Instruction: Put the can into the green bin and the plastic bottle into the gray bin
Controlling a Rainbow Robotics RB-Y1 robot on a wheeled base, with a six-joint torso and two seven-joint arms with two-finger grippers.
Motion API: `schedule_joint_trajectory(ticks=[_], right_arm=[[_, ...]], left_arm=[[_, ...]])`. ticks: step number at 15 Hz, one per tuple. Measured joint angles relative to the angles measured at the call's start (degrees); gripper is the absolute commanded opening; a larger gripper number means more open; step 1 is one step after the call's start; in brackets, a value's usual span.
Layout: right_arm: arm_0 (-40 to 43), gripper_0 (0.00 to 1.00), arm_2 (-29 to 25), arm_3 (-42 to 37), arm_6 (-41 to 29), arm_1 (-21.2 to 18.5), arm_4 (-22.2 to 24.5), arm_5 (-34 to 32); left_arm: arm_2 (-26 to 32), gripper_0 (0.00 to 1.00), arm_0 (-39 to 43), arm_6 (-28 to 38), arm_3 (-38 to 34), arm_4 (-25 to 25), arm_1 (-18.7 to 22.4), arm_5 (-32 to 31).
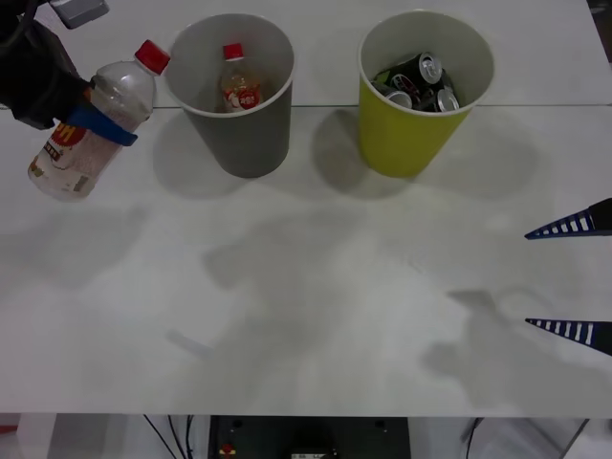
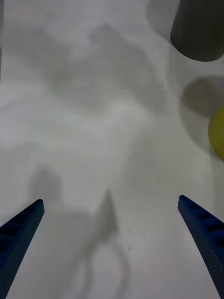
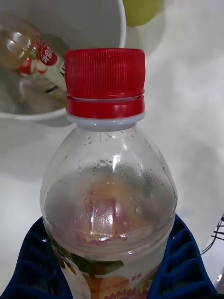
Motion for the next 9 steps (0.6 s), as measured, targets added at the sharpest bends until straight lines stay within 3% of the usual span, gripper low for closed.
schedule_joint_trajectory(ticks=[4, 9], right_arm=[[0.00, 1.00, 0.00, 0.00, 0.00, 0.00, 0.00, 0.00], [0.00, 1.00, 0.00, 0.00, 0.00, 0.00, 0.00, 0.00]], left_arm=[[-10.75, 0.00, -16.85, -2.02, 16.17, 0.69, -5.45, -0.68], [-12.15, 0.00, -25.64, -2.02, 26.71, -4.16, -13.33, -0.69]])
